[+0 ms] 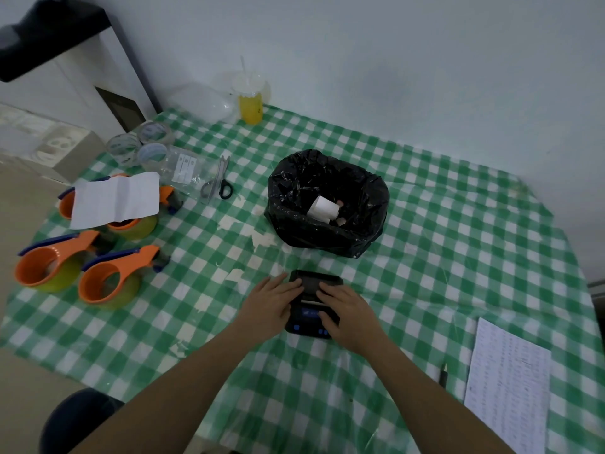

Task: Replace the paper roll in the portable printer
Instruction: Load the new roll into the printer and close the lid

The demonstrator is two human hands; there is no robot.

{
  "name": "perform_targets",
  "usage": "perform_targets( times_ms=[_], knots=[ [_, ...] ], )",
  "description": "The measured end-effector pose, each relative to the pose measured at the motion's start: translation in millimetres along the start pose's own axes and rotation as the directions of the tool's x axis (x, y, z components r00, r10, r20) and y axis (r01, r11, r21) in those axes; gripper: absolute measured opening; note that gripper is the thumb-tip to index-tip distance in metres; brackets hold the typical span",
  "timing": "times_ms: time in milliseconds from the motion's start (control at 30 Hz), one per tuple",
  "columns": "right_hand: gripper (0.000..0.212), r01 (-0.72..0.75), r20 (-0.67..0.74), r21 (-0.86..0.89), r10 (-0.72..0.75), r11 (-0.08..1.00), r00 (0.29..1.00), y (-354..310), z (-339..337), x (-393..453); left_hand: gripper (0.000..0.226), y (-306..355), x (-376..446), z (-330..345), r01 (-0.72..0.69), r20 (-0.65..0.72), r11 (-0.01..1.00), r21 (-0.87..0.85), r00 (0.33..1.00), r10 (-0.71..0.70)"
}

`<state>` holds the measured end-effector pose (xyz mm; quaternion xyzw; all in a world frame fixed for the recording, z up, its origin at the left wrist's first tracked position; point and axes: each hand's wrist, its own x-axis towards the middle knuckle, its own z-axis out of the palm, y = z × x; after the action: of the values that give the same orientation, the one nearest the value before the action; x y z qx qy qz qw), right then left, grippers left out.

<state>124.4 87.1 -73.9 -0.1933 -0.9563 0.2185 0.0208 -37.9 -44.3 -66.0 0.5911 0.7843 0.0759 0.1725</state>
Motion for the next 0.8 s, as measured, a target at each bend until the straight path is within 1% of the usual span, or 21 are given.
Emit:
perform_targets(
  times_ms=[100, 167, 233, 267, 300, 333, 367, 400, 433, 467, 500, 533, 567, 600, 700, 800],
  knots=[
    [0.043, -0.07, 0.065, 0.01, 0.07, 0.997, 0.995, -8, -8, 5, 0.049, 3, 1, -1, 0.062, 0.138, 0.995, -0.074, 0.989, -0.051],
    [0.043, -0.056, 0.122, -0.038, 0.06, 0.998, 0.991, -13, -13, 9, 0.05, 4, 5, -6, 0.065, 0.212, 0.997, -0.046, 0.976, -0.054],
    [0.047, -0.036, 0.197, -0.08, 0.051, 0.996, 0.979, -12, -18, 12, 0.052, 3, 7, -9, 0.048, 0.245, 0.999, -0.011, 0.969, -0.044],
    [0.048, -0.05, 0.236, -0.062, 0.063, 0.997, 0.97, -11, -20, 13, 0.053, 3, 8, -10, 0.047, 0.255, 0.999, -0.005, 0.966, -0.044],
    [0.046, -0.09, 0.249, -0.004, 0.088, 0.996, 0.965, -10, -22, 14, 0.054, 3, 8, -9, 0.063, 0.255, 0.997, -0.038, 0.965, -0.051],
    [0.044, -0.152, 0.219, 0.081, 0.131, 0.985, 0.967, -9, -24, 14, 0.056, 3, 7, -6, 0.092, 0.241, 0.989, -0.118, 0.969, -0.061],
    [0.043, -0.222, 0.15, 0.166, 0.197, 0.961, 0.969, -8, -23, 12, 0.058, 5, 5, -5, 0.132, 0.211, 0.961, -0.243, 0.974, -0.081],
    [0.043, -0.295, 0.066, 0.248, 0.287, 0.923, 0.956, -10, -22, 8, 0.061, 7, 1, 0, 0.172, 0.178, 0.905, -0.388, 0.978, -0.11],
    [0.045, -0.364, 0.003, 0.341, 0.387, 0.867, 0.922, -12, -20, 2, 0.066, 11, -4, 3, 0.2, 0.142, 0.831, -0.519, 0.979, -0.147],
    [0.048, -0.431, -0.01, 0.441, 0.485, 0.787, 0.875, -15, -16, -5, 0.071, 15, -10, 6, 0.219, 0.121, 0.754, -0.619, 0.975, -0.184],
    [0.05, -0.487, 0.024, 0.534, 0.564, 0.691, 0.826, -18, -11, -12, 0.075, 19, -15, 8, 0.233, 0.115, 0.691, -0.684, 0.97, -0.213],
    [0.053, -0.532, 0.09, 0.602, 0.612, 0.595, 0.786, -21, -6, -17, 0.074, 24, -18, 9, 0.244, 0.116, 0.644, -0.725, 0.965, -0.235],
    [0.054, -0.557, 0.148, 0.644, 0.63, 0.524, 0.763, -23, -2, -22, 0.072, 28, -20, 10, 0.264, 0.13, 0.61, -0.747, 0.958, -0.256],
    [0.055, -0.576, 0.189, 0.657, 0.632, 0.487, 0.751, -25, 2, -25, 0.07, 31, -21, 12, 0.284, 0.145, 0.584, -0.761, 0.951, -0.274],
    [0.053, -0.604, 0.24, 0.669, 0.644, 0.433, 0.726, -28, 5, -27, 0.07, 28, -21, 18, 0.339, 0.174, 0.548, -0.765, 0.927, -0.331],
    [0.051, -0.587, 0.239, 0.714, 0.656, 0.381, 0.716, -29, 6, -26, 0.073, 24, -22, 23, 0.363, 0.179, 0.542, -0.758, 0.914, -0.363]
  ],
)
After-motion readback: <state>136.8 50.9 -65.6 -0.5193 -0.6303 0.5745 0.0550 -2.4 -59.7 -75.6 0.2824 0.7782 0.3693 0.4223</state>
